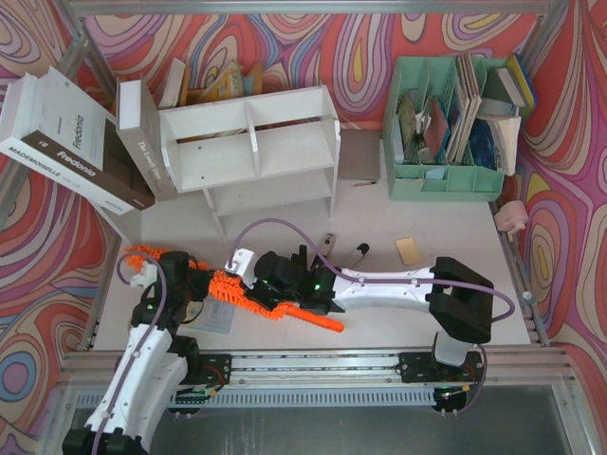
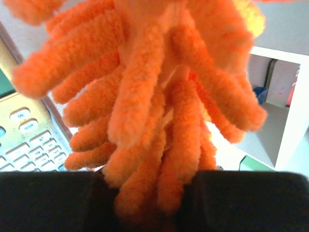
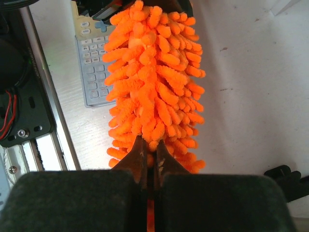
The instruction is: Dust the bookshelf with a duster
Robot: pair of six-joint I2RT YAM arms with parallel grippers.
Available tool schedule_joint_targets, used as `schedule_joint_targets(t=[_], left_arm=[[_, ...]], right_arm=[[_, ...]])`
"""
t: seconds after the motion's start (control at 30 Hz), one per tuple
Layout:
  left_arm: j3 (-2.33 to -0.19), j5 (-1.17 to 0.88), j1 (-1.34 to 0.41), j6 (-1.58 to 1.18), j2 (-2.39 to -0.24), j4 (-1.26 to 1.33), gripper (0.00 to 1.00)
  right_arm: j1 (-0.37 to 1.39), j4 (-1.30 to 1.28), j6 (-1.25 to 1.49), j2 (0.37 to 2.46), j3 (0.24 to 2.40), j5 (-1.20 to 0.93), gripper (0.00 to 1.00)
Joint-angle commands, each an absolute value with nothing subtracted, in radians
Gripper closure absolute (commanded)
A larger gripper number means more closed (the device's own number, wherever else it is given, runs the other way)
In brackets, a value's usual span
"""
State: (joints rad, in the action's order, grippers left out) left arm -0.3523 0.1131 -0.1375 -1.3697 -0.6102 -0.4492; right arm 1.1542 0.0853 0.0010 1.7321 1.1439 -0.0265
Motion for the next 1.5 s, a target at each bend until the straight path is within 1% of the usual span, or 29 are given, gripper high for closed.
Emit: schedule_joint_targets(t=[0.0, 0.1, 0.13, 0.2, 0.3, 0.4, 0.53, 0.57, 0.7, 0.73, 0.8, 0.9, 1.0, 1.1, 1.47], left_arm=[[-0.372, 0.153, -0.133, -1.418, -0.532, -0.536, 1.0], [-0.376, 0.169, -0.133, -1.427, -0.495, -0.555, 1.0], [-0.381, 0.173, -0.133, -1.428, -0.49, -0.559, 1.0], [-0.396, 0.18, -0.133, -1.428, -0.487, -0.575, 1.0], [-0.422, 0.193, -0.133, -1.418, -0.486, -0.597, 1.0], [-0.451, 0.213, -0.133, -1.407, -0.479, -0.618, 1.0], [-0.483, 0.241, -0.133, -1.393, -0.473, -0.64, 1.0], [-0.491, 0.247, -0.133, -1.388, -0.472, -0.645, 1.0], [-0.506, 0.272, -0.133, -1.368, -0.478, -0.666, 1.0], [-0.542, 0.278, -0.133, -1.364, -0.479, -0.673, 1.0], [-0.557, 0.283, -0.133, -1.355, -0.481, -0.679, 1.0], [-0.574, 0.288, -0.133, -1.343, -0.486, -0.696, 1.0], [-0.591, 0.293, -0.133, -1.331, -0.488, -0.714, 1.0], [-0.602, 0.287, -0.133, -1.315, -0.487, -0.723, 1.0], [-0.636, 0.267, -0.133, -1.309, -0.46, -0.769, 1.0]], right_arm=[[1.176, 0.143, 0.017, 1.671, 1.13, -0.005, 0.98], [1.184, 0.15, 0.023, 1.635, 1.103, 0.002, 0.82], [1.185, 0.153, 0.026, 1.619, 1.092, 0.004, 0.73], [1.19, 0.152, 0.026, 1.589, 1.064, 0.01, 0.59], [1.197, 0.148, 0.023, 1.525, 1.021, 0.017, 0.43], [1.203, 0.139, 0.027, 1.447, 0.968, 0.025, 0.32], [1.207, 0.106, 0.043, 1.345, 0.909, 0.045, 0.22], [1.206, 0.098, 0.048, 1.317, 0.894, 0.054, 0.16], [1.207, 0.095, 0.076, 1.217, 0.815, 0.114, 0.11], [1.207, 0.095, 0.079, 1.196, 0.794, 0.118, 0.1], [1.208, 0.041, 0.081, 1.186, 0.794, 0.119, 0.08], [1.206, -0.021, 0.074, 1.199, 0.797, 0.122, 0.08], [1.207, 0.034, 0.076, 1.149, 0.733, 0.103, 0.07], [1.207, 0.038, 0.059, 1.129, 0.714, 0.103, 0.07], [1.205, 0.063, 0.02, 1.184, 0.692, 0.078, 0.07]])
